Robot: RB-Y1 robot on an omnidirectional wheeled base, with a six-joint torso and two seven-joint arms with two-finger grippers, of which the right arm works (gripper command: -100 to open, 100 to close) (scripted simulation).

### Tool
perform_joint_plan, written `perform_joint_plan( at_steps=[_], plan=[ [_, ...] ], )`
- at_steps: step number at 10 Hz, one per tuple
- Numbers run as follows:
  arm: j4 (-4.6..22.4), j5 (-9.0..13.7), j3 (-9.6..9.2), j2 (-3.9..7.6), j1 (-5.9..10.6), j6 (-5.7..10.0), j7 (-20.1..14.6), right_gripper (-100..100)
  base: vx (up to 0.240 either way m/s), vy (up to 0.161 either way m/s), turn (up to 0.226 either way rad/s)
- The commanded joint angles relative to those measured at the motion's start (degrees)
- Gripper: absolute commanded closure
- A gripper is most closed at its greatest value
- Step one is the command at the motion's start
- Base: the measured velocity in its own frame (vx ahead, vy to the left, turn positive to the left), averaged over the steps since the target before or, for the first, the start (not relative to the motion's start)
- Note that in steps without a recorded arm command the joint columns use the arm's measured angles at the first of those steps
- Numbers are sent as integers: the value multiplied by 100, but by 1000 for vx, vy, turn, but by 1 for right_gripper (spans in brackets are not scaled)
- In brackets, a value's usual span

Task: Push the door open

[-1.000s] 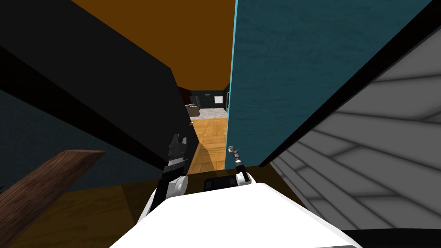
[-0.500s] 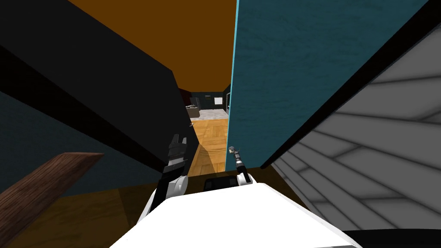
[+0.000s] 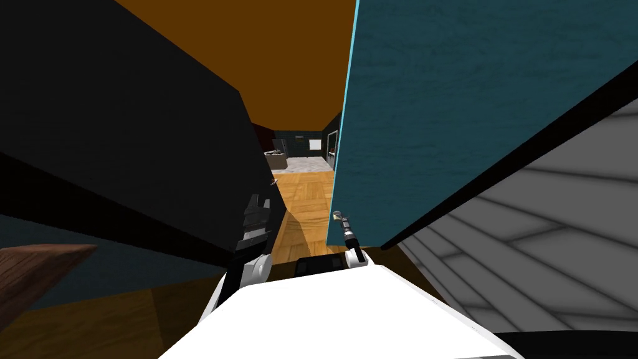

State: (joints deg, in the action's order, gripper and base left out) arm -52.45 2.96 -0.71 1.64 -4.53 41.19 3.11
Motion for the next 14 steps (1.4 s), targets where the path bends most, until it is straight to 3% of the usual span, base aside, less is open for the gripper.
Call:
perform_joint_plan(
  at_steps=[1, 4, 6, 8, 14],
  plan=[
    [18, 70, 182, 110, 24, 55, 42, 100, 197, 31, -96],
    [46, 173, 409, 170, 50, 67, 102, 100, 199, 97, -81],
    [56, 209, 488, 175, 59, 72, 123, 100, 159, 53, -50],
    [81, 299, 687, 167, 82, 83, 177, 100, 163, 63, -77],
    [134, 493, 1114, -1, 131, 107, 291, 100, 198, 84, -88]
  ],
)
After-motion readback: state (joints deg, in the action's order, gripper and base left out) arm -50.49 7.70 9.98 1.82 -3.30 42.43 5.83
